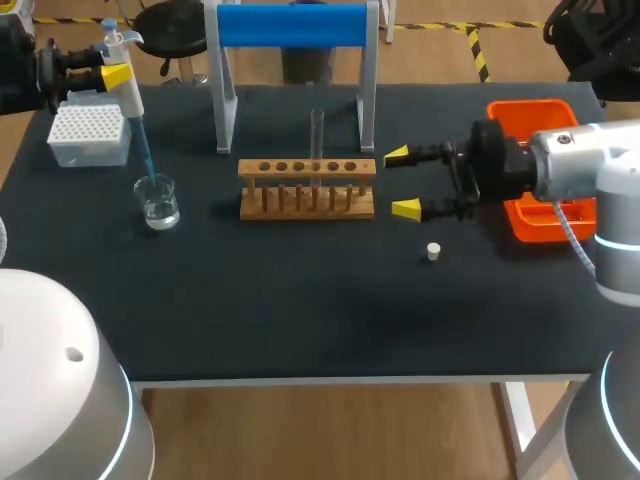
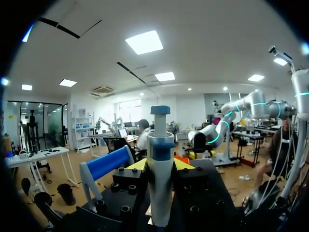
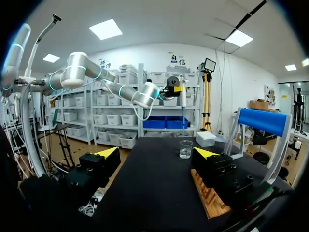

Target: Invert the test tube, pick up the pipette, mount the tip to pipette, aspirate from beaker and dispense into the tube, eject the tip, return the pipette, and cap with the stopper.

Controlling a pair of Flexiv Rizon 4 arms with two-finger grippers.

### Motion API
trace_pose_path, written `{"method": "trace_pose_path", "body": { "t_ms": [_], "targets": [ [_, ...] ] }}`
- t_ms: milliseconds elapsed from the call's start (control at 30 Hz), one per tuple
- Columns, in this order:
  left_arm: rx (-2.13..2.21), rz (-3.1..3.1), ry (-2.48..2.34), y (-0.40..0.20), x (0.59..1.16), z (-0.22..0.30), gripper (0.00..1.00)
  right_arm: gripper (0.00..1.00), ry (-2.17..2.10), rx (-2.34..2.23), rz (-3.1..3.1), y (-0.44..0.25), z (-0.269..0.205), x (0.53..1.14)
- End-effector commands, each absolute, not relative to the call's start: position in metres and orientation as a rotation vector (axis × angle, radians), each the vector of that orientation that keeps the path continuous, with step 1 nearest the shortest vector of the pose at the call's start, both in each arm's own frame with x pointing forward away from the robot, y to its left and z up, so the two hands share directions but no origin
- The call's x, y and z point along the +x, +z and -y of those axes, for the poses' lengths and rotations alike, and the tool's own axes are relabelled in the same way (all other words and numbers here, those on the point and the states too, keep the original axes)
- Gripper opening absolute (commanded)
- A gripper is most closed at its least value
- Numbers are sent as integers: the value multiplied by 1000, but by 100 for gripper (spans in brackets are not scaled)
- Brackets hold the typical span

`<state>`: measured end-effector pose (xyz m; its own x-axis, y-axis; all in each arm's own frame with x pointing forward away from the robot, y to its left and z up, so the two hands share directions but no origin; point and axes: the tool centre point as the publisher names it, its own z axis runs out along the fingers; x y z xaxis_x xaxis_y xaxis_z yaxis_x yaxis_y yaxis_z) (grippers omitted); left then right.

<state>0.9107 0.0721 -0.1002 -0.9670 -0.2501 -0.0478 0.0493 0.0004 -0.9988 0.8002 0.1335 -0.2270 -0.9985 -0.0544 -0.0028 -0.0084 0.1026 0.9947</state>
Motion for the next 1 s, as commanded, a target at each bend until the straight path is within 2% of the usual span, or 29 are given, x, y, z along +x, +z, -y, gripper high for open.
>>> {"method": "trace_pose_path", "body": {
  "t_ms": [33, 1000],
  "targets": [
    [-209, -2059, -2072, -100, 911, -73, 0, 100, -2054, 62, 2347, -222, -149, 793],
    [-209, -2059, -2072, -100, 911, -73, 0, 100, -1826, -27, 2593, -243, -289, 771]
  ]
}}
